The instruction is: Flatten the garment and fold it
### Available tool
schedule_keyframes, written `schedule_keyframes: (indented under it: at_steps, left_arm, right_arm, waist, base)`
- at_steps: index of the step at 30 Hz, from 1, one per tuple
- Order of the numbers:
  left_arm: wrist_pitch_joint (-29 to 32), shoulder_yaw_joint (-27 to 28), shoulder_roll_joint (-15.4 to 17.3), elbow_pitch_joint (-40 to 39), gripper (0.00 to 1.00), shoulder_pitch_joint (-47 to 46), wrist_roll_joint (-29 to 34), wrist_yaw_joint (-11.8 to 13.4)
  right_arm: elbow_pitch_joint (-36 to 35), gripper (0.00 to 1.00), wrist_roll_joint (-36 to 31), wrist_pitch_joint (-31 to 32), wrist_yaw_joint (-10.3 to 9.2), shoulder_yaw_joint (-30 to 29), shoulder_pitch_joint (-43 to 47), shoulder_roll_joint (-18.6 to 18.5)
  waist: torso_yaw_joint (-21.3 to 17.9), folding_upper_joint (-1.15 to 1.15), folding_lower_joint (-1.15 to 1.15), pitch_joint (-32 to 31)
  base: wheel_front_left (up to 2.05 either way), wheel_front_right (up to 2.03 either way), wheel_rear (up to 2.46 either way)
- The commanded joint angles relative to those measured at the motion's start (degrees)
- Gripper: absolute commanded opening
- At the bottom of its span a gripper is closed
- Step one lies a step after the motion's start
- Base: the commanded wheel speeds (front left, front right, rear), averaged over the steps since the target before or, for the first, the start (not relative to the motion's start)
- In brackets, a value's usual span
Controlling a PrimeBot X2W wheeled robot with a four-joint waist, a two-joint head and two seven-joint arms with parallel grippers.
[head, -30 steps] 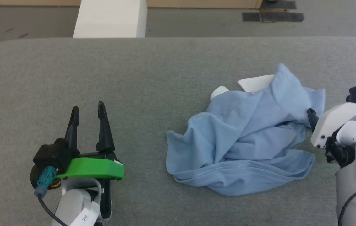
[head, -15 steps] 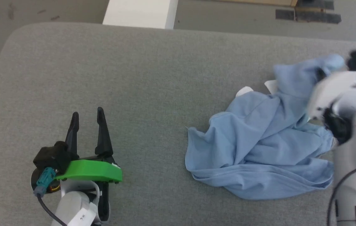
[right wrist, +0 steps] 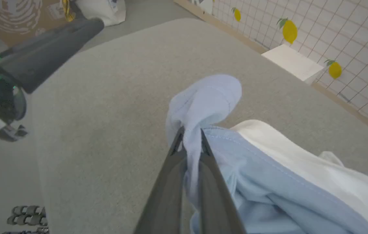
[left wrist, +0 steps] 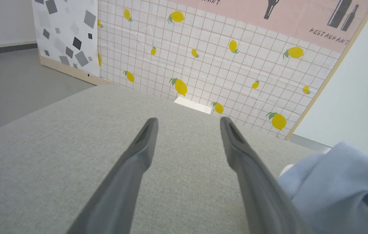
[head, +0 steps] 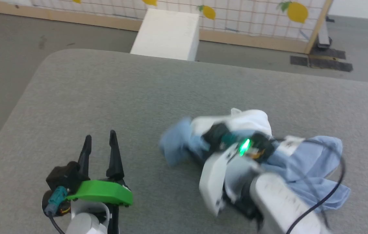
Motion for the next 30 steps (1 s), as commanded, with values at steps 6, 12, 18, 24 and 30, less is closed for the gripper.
schedule_keyframes:
  at_steps: [6,12,18,24,30]
  left_arm:
    - [-0.2,-0.6,-0.1,0.9,1.0,2.4,-0.7,0.2]
    - [-0.2,-1.7,-0.1,2.2,1.0,3.5,-1.0,-0.4]
    - [0.7,-5.5,-0.1,5.1,1.0,3.8,-0.2,-2.5]
    - [14.1,-10.7,1.3,8.6,1.0,4.0,0.2,-4.5]
    - [27.8,-13.2,2.6,6.8,1.0,5.8,-2.1,-5.4]
  right_arm:
    - [2.1,1.0,5.9,1.6,-0.09,3.3,5.8,-0.1]
    - [-3.2,1.0,5.6,-7.6,-0.09,-4.5,8.8,-0.1]
    - [-9.2,1.0,0.7,-16.3,-0.09,-18.3,14.5,-0.1]
    - [-11.3,1.0,-0.8,-16.5,-0.09,-26.2,19.8,-0.1]
    - [-12.7,1.0,1.1,-16.9,-0.09,-28.4,21.9,-0.1]
  waist:
    - [3.2,0.0,0.0,-1.6]
    - [1.5,0.0,0.0,-2.6]
    - [-2.5,0.0,0.0,-3.4]
    - [-6.7,0.0,0.0,-3.4]
    - [-10.2,0.0,0.0,-2.8]
  base:
    - [0.0,0.0,0.0]
    - [0.0,0.0,0.0]
    - [0.0,0.0,0.0]
    - [0.0,0.0,0.0]
    - [0.0,0.0,0.0]
